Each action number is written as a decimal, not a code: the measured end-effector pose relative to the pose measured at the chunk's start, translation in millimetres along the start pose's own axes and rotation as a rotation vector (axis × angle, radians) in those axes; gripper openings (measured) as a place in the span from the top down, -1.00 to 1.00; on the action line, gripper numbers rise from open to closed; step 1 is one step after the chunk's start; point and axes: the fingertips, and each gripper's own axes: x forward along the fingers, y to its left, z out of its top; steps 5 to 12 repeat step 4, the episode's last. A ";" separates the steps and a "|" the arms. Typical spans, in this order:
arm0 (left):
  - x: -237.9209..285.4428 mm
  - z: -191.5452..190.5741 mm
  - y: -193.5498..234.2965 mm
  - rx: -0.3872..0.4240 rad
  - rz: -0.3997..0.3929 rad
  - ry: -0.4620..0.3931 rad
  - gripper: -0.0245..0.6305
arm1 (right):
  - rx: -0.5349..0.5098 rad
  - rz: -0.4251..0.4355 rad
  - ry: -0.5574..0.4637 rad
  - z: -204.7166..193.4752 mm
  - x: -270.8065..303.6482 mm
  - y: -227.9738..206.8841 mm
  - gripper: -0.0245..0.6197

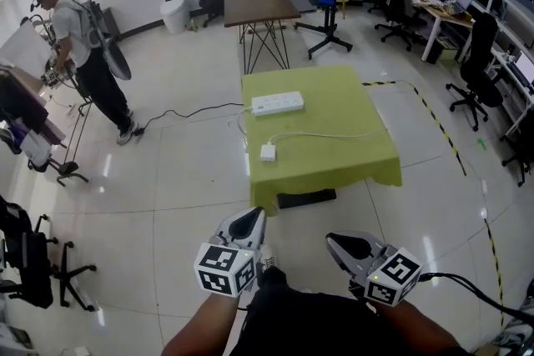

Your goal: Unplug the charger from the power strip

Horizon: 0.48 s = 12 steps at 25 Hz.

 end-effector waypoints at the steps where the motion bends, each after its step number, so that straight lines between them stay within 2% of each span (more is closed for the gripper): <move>1: 0.3 0.5 -0.7 0.002 0.001 -0.002 0.91 | 0.000 0.000 -0.001 -0.7 -0.8 -0.3 0.92; 12: 1.9 2.1 -2.1 0.006 0.006 -0.006 0.91 | 0.002 0.000 -0.003 -3.0 -3.4 -2.4 0.92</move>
